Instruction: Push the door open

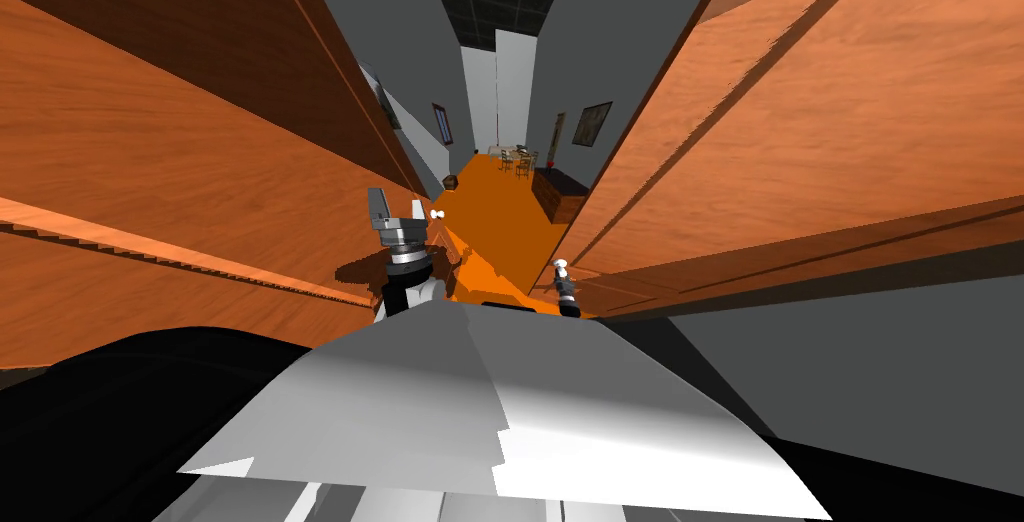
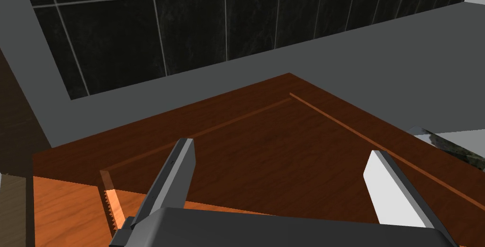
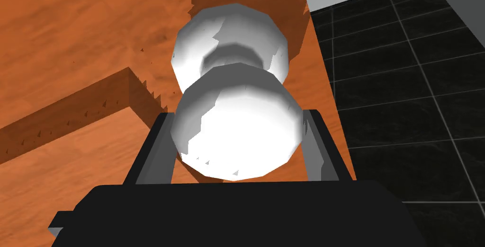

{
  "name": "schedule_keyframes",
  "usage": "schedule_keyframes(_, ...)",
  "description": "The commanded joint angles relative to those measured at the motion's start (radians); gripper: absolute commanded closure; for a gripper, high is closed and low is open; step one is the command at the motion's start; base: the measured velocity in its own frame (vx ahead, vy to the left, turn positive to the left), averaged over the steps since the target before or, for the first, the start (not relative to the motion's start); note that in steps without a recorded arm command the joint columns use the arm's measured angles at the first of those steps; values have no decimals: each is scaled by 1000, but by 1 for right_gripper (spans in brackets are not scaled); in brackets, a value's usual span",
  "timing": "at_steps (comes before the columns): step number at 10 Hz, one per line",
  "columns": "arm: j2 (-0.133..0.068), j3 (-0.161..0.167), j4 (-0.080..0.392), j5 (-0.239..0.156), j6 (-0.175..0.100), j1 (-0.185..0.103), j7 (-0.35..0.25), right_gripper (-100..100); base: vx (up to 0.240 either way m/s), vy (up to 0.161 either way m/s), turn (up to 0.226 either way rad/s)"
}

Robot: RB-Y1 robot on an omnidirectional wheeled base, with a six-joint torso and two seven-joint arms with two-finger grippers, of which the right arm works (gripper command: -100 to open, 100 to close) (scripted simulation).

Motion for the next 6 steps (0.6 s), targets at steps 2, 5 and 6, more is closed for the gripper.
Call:
schedule_keyframes(2,-20,-20,4,-32,-5,-15,-59,100,42,-2,28)
schedule_keyframes(5,-27,-24,12,-66,-8,-23,-135,100,39,-8,28)
schedule_keyframes(6,-31,-26,16,-84,-10,-28,-172,100,35,-22,11)
